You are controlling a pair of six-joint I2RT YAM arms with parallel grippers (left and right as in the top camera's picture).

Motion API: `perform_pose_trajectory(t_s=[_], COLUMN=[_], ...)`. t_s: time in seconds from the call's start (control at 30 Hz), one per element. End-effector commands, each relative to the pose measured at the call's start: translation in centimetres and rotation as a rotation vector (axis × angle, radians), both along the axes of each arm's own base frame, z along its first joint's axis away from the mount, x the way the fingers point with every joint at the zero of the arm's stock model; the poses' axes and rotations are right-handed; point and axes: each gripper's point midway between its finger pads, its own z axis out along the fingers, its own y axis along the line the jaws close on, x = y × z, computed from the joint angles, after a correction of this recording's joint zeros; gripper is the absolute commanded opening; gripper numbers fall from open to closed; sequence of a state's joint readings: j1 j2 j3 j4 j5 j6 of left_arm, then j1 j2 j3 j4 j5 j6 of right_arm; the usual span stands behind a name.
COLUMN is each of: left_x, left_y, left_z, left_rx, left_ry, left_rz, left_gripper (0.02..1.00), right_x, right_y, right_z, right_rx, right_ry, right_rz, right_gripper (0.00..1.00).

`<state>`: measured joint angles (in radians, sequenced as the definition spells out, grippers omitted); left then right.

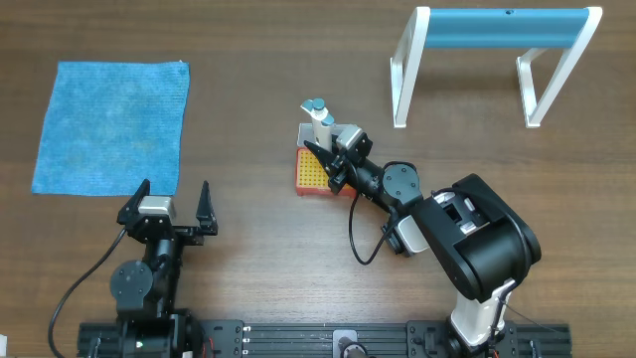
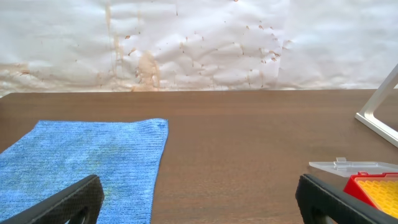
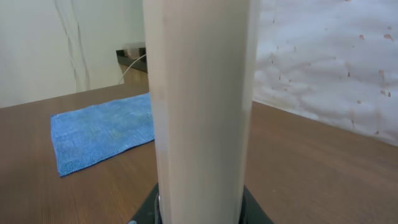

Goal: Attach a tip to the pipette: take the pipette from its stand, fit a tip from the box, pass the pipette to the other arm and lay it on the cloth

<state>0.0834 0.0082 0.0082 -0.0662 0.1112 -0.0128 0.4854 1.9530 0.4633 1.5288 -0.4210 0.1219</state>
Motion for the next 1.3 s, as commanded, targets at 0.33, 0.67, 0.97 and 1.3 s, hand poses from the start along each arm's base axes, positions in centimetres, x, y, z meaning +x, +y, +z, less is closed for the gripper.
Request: perform_pose_trajectory(t_s=[0.33,0.67,0.97,1.3], left_x=[0.0,0.0,0.0,0.0], left_y=[0.1,0.1,0.1,0.1], left_z=[-0.2,-0.2,-0.2,-0.2], left_rx=[0.01,0.01,0.01,0.01], left_ry=[0.003,0.003,0.003,0.003], left_rz=[0.007,0.007,0.007,0.007], left_gripper=[0.996,0.996,0.996,0.996], right_x=[-1.5,-1.1,-1.1,-4.4], right_y=[-0.7,-0.2,-0.2,0.4], right_z=[-4.9,-0.3,3.4,13.6], right_rx=[-0.076,-0.018,0.025,0.017], right_ry=[0.15,0.04,-0.042,-0.103], right_rz=[0.001,0.019,0.02,0.29], right_gripper=[0.08,0.08,0.08,0.084])
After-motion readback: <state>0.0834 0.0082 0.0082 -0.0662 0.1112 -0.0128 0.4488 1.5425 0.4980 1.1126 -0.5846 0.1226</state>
